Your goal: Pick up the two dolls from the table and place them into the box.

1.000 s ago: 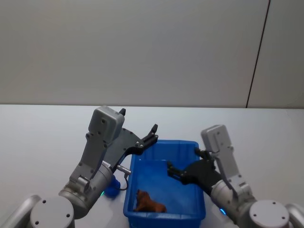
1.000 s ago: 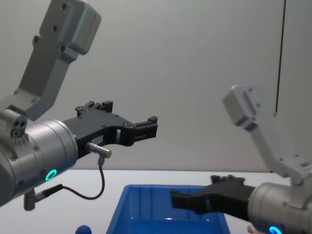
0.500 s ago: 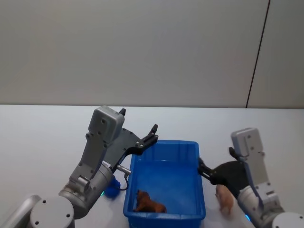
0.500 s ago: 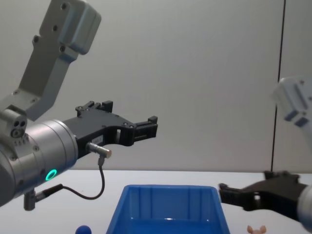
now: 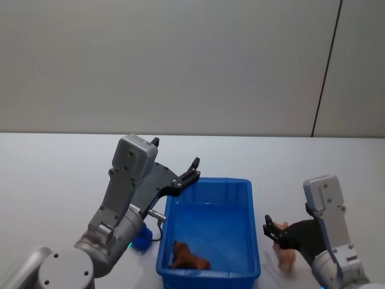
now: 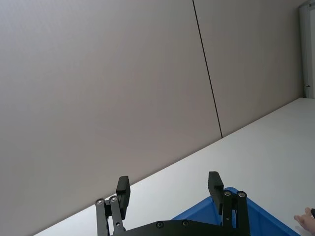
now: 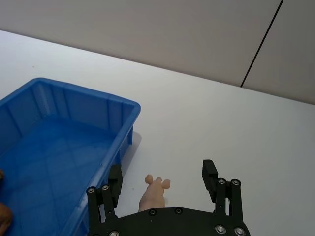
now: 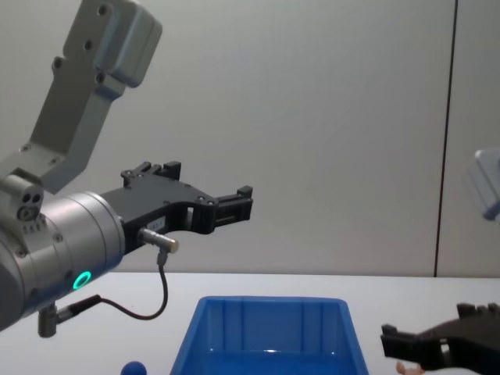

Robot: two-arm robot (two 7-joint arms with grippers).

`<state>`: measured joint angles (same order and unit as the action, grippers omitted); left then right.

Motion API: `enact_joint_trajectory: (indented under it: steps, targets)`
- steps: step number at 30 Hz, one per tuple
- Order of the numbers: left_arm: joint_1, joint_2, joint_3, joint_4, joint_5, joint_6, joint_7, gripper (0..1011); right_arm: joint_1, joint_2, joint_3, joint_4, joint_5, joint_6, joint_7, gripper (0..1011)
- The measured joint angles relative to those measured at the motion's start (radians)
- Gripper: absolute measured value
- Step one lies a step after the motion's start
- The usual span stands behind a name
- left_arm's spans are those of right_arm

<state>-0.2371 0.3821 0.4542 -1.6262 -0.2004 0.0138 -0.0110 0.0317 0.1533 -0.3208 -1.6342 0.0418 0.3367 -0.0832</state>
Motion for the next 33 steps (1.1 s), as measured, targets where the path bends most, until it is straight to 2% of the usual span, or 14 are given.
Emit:
enact_joint_trajectory:
  steps: [18,23,25,26,29,33]
  targets:
    - [0.0,0.0,0.0,0.0,0.0,0.0,0.0,1001,-0.013,-0.017,-0.007,0.063,-0.002,0.041,-0.004,998]
    - [0.0,0.0,0.0,0.0,0.0,0.0,0.0,1001,-0.012,-0.022,-0.007,0.082,-0.003,0.044,-0.001,911]
    - [0.0,0.0,0.0,0.0,0.0,0.0,0.0,1001,-0.011,-0.024,-0.007,0.092,-0.002,0.044,0.0,855]
    - [0.0,0.0,0.0,0.0,0.0,0.0,0.0,1001,-0.01,-0.026,-0.007,0.099,-0.002,0.044,0.001,796]
    - [0.0,0.0,0.0,0.0,0.0,0.0,0.0,1001,-0.01,-0.029,-0.007,0.106,-0.001,0.044,0.002,744]
    - [0.0,0.0,0.0,0.0,0.0,0.0,0.0,1001,-0.009,-0.032,-0.006,0.118,0.0,0.041,0.003,606]
